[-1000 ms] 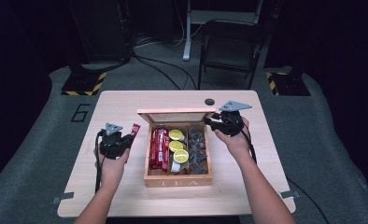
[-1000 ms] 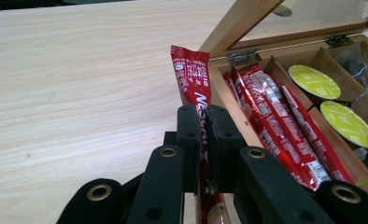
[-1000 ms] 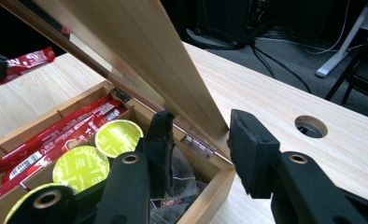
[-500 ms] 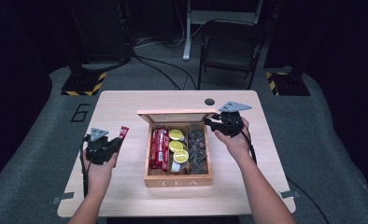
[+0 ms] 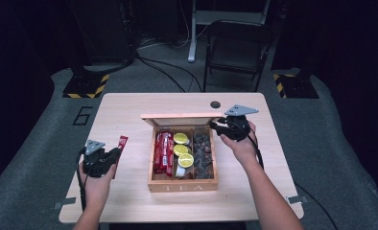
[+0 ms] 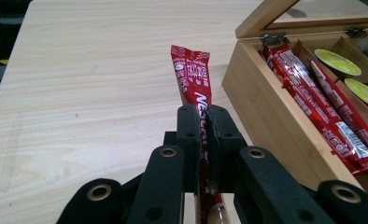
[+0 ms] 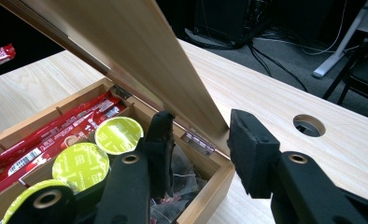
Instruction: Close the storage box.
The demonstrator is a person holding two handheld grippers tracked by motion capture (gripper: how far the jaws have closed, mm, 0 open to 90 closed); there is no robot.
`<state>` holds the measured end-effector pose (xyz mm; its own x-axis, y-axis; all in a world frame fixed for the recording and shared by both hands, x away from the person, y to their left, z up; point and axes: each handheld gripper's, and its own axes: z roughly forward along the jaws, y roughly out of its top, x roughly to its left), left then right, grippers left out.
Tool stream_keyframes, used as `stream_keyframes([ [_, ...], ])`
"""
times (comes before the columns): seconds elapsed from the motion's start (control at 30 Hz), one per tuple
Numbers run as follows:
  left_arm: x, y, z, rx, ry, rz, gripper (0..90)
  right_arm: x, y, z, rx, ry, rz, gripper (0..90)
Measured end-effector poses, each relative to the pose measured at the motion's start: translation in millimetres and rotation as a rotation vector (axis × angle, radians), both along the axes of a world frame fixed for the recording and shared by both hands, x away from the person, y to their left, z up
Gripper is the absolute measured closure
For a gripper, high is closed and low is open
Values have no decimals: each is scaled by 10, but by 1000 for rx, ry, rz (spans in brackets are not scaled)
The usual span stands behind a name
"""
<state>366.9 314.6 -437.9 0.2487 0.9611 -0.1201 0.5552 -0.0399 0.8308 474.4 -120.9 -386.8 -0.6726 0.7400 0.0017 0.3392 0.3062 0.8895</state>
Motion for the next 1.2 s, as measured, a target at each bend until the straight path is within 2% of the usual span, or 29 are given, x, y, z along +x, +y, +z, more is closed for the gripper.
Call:
stream_keyframes([
  [0.07,-8,12,-38,-4,4,2,839,-2,1,0,0,1,-2,603],
  [0.33,0,58,-145,28,20,21,840,-17,-2,-6,-4,3,3,603],
  [0.6,57,64,-300,27,34,29,839,-24,-3,-16,-1,-3,3,603],
  [0.7,96,71,-388,37,54,35,839,-23,-6,-18,-3,-6,6,602],
  [1.0,171,125,-525,54,89,50,840,-34,-9,-26,-4,-6,7,602],
  [1.2,220,149,-615,65,130,58,839,-40,-8,-27,-2,-2,4,601],
])
